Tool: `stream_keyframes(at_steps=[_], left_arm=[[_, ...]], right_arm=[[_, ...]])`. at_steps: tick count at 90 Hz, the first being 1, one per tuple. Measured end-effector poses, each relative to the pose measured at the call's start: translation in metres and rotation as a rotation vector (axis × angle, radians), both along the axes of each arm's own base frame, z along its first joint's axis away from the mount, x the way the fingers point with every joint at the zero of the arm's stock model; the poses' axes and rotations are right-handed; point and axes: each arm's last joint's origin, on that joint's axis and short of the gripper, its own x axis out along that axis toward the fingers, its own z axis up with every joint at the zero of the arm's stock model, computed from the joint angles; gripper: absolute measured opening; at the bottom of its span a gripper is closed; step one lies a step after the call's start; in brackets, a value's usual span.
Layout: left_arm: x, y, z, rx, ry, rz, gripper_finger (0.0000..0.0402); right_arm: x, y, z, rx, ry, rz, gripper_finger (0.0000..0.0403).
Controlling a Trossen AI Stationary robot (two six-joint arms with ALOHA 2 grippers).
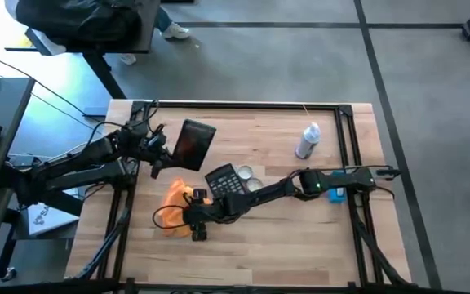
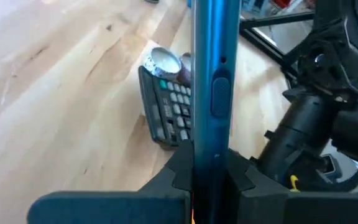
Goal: Apply microfiber cloth
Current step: Wipe the front of the black tablet with the yellow microfiber cloth
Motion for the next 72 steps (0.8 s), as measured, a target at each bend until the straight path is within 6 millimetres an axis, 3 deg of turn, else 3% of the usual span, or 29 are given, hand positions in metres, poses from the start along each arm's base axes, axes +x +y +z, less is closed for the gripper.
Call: stream_keyframes(at_steps=[22, 31, 45, 72], left_arm=[[0.002, -0.004, 0.000, -0.058, 0.006, -0.007, 0.0005], [0.002, -0.006, -0.001, -0.064, 0.019, -0.009, 0.0005], [0.003, -0.009, -0.001, -0.036, 0.031, 0.002, 0.0005], [0.007, -0.018, -0.002, -0.030, 0.036, -0.044, 0.0005]], right_arm=[[-0.004, 0.012, 0.000, -0.002, 0.012, 0.038, 0.0022], [-0.004, 0.015, 0.009, -0.043, 0.018, 0.075, 0.0007], [-0.005, 0.014, 0.053, -0.129, 0.005, 0.108, 0.0002], [-0.044, -0.007, 0.151, -0.482, 0.022, 0.042, 0.0000]])
